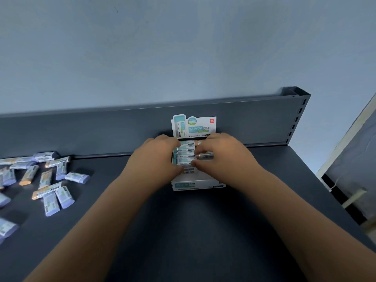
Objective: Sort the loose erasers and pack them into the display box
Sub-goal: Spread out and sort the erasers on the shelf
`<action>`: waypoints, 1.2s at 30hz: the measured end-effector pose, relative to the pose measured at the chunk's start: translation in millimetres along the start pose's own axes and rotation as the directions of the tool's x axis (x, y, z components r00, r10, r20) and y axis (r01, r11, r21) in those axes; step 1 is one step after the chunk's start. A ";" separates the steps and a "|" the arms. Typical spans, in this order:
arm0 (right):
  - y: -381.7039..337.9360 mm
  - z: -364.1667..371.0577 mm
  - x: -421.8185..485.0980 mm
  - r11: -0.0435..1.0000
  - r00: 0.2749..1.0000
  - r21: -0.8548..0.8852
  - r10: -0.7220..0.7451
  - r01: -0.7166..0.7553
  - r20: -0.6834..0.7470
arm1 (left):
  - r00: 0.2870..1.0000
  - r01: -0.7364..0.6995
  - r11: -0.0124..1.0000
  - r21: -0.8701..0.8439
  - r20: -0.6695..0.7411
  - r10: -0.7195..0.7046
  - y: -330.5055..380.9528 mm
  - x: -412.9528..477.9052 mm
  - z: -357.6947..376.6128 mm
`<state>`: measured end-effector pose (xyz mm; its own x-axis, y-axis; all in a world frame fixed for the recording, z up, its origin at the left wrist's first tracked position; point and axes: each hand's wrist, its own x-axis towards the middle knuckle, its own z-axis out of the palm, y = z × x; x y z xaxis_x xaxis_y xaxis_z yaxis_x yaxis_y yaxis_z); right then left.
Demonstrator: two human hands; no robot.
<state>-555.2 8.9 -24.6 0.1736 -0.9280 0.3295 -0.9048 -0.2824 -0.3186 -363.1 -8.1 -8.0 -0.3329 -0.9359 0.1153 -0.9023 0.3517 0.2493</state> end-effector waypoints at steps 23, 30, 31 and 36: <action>-114.2 -5.3 -33.5 0.996 0.982 0.006 0.083 -0.086 0.172 | 0.970 0.180 0.980 0.087 -0.180 -0.162 -74.1 -102.7 -27.1; -184.2 35.0 -15.2 0.994 0.984 0.035 0.094 -0.100 0.149 | 0.971 0.162 0.982 0.101 -0.194 -0.140 -152.0 -120.9 -47.5; -196.4 42.1 -12.5 0.993 0.983 0.033 0.108 -0.114 0.148 | 0.975 0.158 0.981 0.115 -0.178 -0.136 -164.9 -122.7 -51.9; -254.6 75.9 0.5 0.989 0.974 0.014 0.141 -0.145 0.175 | 0.986 0.133 0.983 0.126 -0.120 -0.118 -225.8 -132.1 -67.1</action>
<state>-295.2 61.9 -10.8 0.1100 -0.9866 0.1208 -0.9148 -0.1480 -0.3758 -97.0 37.5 -15.0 -0.1886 -0.9616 0.1995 -0.9659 0.2183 0.1392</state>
